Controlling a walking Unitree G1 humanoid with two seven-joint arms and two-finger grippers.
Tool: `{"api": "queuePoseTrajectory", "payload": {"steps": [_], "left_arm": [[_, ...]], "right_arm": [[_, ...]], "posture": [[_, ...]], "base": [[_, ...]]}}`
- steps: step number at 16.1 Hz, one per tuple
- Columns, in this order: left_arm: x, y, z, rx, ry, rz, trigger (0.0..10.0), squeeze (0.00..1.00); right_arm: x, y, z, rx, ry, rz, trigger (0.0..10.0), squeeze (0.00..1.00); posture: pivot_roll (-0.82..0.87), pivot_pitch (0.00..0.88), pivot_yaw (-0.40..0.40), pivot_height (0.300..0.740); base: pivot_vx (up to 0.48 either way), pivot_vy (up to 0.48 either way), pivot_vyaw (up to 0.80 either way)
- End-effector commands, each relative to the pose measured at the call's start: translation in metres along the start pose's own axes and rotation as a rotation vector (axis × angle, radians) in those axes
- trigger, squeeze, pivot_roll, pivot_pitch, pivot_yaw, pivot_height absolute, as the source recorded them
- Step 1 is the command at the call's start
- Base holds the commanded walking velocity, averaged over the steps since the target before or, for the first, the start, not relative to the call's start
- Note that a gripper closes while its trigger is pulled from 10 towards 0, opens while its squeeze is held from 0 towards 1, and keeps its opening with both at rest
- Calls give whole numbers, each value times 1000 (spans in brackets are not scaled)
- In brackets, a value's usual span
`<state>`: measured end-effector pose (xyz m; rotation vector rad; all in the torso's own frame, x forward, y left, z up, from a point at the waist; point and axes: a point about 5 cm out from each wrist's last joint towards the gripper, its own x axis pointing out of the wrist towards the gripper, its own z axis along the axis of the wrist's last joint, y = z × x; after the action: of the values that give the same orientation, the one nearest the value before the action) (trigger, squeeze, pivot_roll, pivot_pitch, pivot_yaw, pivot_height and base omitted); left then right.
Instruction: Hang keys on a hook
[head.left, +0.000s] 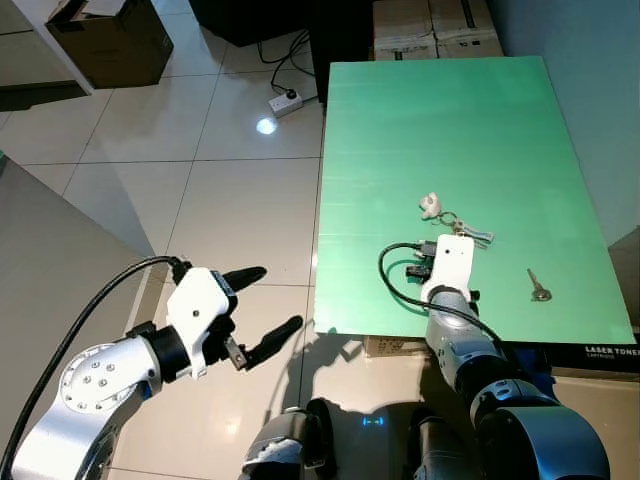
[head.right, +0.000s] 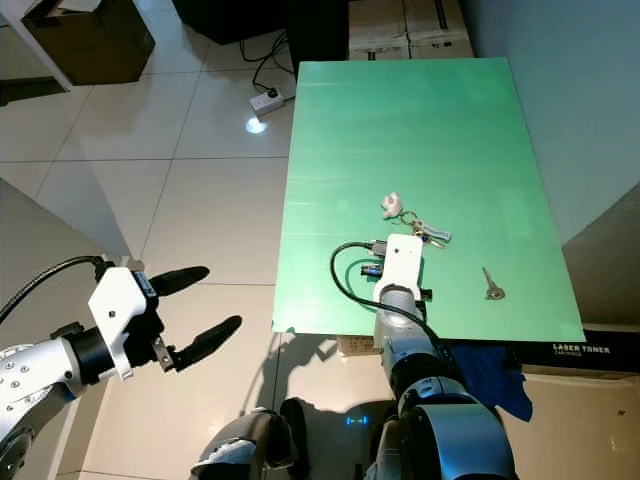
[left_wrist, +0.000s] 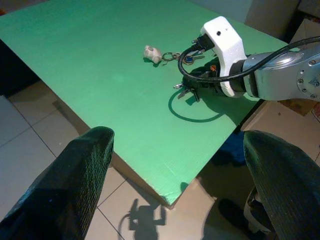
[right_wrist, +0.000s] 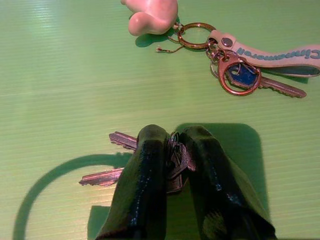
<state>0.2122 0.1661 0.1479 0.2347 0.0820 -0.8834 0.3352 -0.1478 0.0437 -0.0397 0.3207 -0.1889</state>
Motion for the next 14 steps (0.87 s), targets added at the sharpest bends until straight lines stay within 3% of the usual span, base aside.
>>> {"api": "queuePoseTrajectory", "payload": {"steps": [1,2,3,14], "left_arm": [[-4,1,2,8,5,2,10000,0],[-5,0,2,9,5,1,10000,0],[-4,0,2,9,5,0,10000,0],[-3,1,3,9,-4,9,10000,0]], "right_arm": [[-5,4,-11,-15,26,6,10000,1000],[-5,6,-10,-21,17,9,10000,1000],[-6,8,-9,-25,9,5,10000,0],[-10,15,-7,5,-34,-32,10000,0]], "posture": [[147,261,182,740],[146,255,181,740],[144,253,180,740],[148,258,175,740]], "base": [[0,0,0],[0,0,0],[0,0,0],[0,0,0]]}}
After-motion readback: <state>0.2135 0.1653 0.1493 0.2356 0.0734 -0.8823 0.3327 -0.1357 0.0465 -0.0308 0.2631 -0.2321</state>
